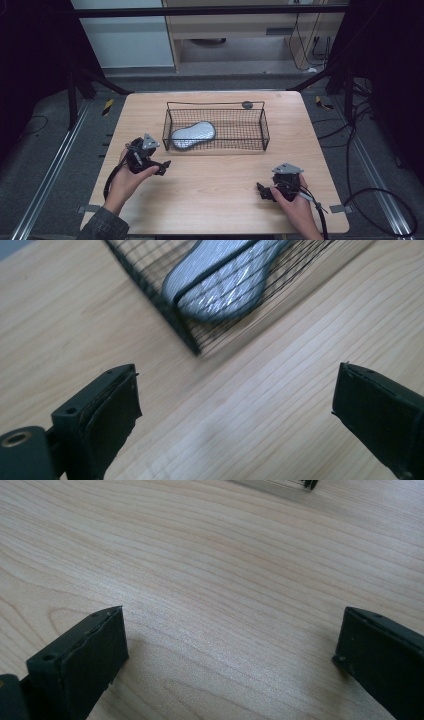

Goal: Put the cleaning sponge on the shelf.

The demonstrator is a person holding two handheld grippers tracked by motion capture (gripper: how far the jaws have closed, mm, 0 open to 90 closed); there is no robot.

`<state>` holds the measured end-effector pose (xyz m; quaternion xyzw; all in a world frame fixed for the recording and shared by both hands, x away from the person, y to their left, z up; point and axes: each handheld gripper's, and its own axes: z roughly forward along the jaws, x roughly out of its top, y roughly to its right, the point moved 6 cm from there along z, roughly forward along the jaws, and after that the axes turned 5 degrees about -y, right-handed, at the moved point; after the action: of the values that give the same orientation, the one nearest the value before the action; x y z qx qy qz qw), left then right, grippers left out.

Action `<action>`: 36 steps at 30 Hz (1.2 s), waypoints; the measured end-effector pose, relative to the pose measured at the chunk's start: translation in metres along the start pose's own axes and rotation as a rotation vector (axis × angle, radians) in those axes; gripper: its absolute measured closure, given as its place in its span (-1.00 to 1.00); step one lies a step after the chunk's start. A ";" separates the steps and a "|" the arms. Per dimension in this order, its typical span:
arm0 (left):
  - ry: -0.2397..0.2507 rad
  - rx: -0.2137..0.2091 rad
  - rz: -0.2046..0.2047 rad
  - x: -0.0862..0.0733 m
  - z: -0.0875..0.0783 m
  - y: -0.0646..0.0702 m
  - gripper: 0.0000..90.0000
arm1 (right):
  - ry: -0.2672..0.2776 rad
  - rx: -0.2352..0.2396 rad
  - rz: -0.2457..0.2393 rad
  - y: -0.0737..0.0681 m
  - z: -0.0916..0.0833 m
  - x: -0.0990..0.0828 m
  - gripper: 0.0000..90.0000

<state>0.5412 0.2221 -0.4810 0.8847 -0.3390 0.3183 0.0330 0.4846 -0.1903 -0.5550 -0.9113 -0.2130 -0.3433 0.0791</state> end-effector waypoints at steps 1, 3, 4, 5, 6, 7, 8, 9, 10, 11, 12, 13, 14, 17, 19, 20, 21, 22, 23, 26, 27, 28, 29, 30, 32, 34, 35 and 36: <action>-0.006 0.000 -0.014 -0.005 0.003 -0.003 -0.91 | 0.000 0.001 -0.001 0.000 0.000 0.000 -0.99; -0.022 0.006 -0.038 -0.014 0.009 -0.010 -0.90 | -0.001 -0.001 -0.001 0.000 0.000 0.000 -0.99; -0.027 0.003 -0.049 -0.017 0.011 -0.012 -0.90 | -0.001 0.001 0.000 0.000 0.000 0.000 -0.99; -0.033 0.003 -0.056 -0.020 0.014 -0.014 -0.90 | -0.001 0.000 0.001 0.000 0.000 0.000 -0.99; -0.040 0.005 -0.060 -0.024 0.016 -0.017 -0.90 | -0.001 -0.001 0.000 0.000 0.000 0.000 -0.99; -0.044 0.011 -0.065 -0.026 0.018 -0.019 -0.90 | -0.001 0.001 0.001 0.000 0.000 0.000 -0.99; -0.046 0.018 -0.073 -0.029 0.020 -0.022 -0.90 | 0.000 0.001 0.000 0.000 0.000 0.000 -0.99; -0.049 0.017 -0.082 -0.031 0.022 -0.024 -0.90 | -0.001 0.000 0.001 0.000 0.000 0.000 -0.99; -0.054 0.013 -0.090 -0.033 0.023 -0.026 -0.90 | 0.000 0.001 0.000 0.000 0.000 0.000 -0.99; -0.055 0.013 -0.095 -0.035 0.025 -0.028 -0.90 | 0.000 -0.001 -0.001 0.000 0.000 0.000 -0.99; -0.058 0.014 -0.102 -0.037 0.026 -0.030 -0.90 | 0.000 0.001 -0.001 0.000 0.000 0.000 -0.99; -0.058 0.015 -0.107 -0.039 0.027 -0.031 -0.90 | 0.000 0.001 -0.001 0.000 0.000 0.000 -0.99; -0.060 0.018 -0.110 -0.040 0.027 -0.033 -0.90 | -0.001 0.000 0.000 0.000 0.000 0.000 -0.99; -0.050 0.042 -0.137 -0.044 0.027 -0.041 -0.90 | 0.000 0.001 -0.001 0.000 0.000 0.000 -0.99; -0.050 0.029 -0.153 -0.047 0.029 -0.044 -0.91 | 0.000 0.001 -0.001 0.000 0.000 0.000 -0.99; -0.051 0.025 -0.157 -0.049 0.030 -0.046 -0.91 | 0.000 -0.001 -0.001 0.000 0.000 0.000 -0.99; -0.057 0.022 -0.160 -0.051 0.031 -0.047 -0.91 | 0.000 0.000 0.000 0.000 0.000 0.000 -0.99; -0.062 0.020 -0.166 -0.052 0.032 -0.048 -0.91 | 0.000 0.001 0.000 0.000 0.000 0.000 -0.99; -0.064 0.024 -0.172 -0.053 0.033 -0.050 -0.91 | -0.001 0.000 0.000 0.000 0.000 0.000 -0.99; -0.064 0.022 -0.190 -0.056 0.036 -0.053 -0.91 | -0.001 0.001 -0.002 0.000 0.000 0.000 -0.99; -0.067 0.022 -0.188 -0.057 0.037 -0.054 -0.91 | -0.001 0.003 -0.001 0.000 0.000 0.000 -0.99; -0.065 0.025 -0.190 -0.057 0.037 -0.054 -0.91 | 0.000 0.002 -0.003 0.000 0.000 0.000 -0.99; -0.062 0.029 -0.195 -0.058 0.038 -0.056 -0.91 | 0.000 0.001 -0.004 0.000 0.000 0.000 -0.99; -0.059 0.027 -0.202 -0.058 0.039 -0.056 -0.91 | 0.000 0.003 -0.003 0.000 0.000 0.000 -0.99; -0.056 0.023 -0.208 -0.059 0.041 -0.057 -0.92 | 0.000 0.003 -0.003 0.000 0.000 0.000 -0.99; -0.053 0.024 -0.213 -0.061 0.044 -0.058 -0.92 | 0.000 0.003 -0.003 0.000 0.000 0.000 -0.99; -0.047 0.015 -0.220 -0.062 0.046 -0.059 -0.94 | 0.000 0.004 -0.004 0.000 0.000 0.000 -0.99; -0.037 0.005 -0.229 -0.063 0.047 -0.059 -0.97 | -0.001 0.003 -0.002 0.000 0.000 0.000 -0.99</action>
<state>0.5674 0.2906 -0.5456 0.9233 -0.2356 0.2970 0.0608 0.4852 -0.1903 -0.5549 -0.9110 -0.2147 -0.3428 0.0800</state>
